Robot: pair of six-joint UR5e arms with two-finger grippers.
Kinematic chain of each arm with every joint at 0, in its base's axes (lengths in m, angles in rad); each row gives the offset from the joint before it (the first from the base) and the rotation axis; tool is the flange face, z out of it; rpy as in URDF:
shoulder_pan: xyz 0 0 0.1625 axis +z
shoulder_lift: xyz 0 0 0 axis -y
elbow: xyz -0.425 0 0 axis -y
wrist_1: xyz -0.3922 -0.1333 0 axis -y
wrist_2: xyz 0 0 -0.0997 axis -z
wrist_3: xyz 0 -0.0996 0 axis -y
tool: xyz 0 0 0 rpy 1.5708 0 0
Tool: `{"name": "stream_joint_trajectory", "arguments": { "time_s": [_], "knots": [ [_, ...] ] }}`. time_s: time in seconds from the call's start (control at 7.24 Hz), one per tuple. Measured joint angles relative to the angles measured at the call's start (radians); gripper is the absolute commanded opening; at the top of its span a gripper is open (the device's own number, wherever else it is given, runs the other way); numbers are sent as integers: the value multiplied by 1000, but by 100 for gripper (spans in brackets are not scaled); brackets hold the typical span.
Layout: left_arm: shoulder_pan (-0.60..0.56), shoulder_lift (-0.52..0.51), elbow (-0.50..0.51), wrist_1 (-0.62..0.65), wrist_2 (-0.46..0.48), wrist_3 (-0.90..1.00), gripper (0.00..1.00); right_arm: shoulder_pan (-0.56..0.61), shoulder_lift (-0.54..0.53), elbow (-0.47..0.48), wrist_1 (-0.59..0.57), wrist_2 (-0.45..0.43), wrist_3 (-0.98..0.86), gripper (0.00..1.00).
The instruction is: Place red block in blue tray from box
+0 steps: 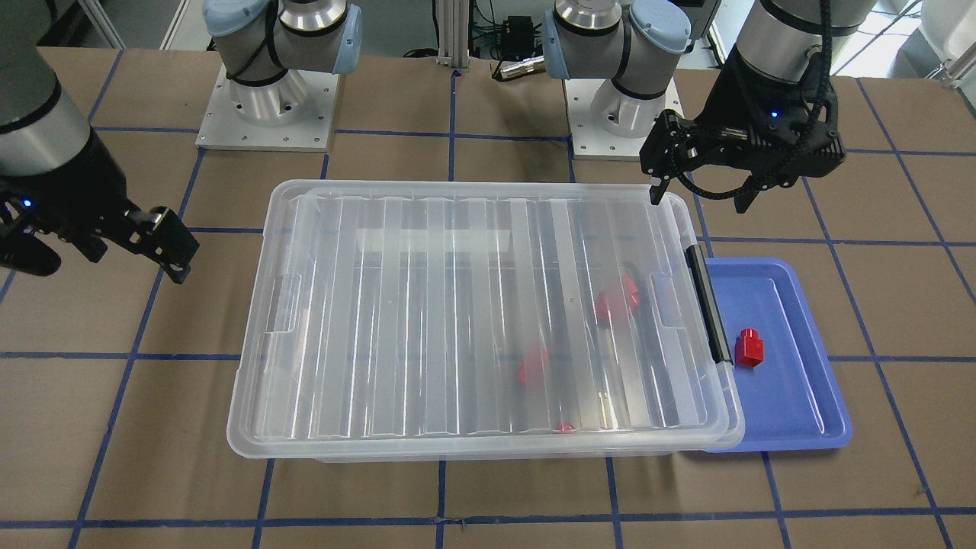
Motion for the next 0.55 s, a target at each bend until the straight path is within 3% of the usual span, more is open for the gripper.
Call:
{"name": "stream_joint_trajectory", "arguments": {
  "time_s": [0.55],
  "knots": [
    [0,0,-1,3,0,0,100,61,-75,40,117,3,-3,100]
  ]
}}
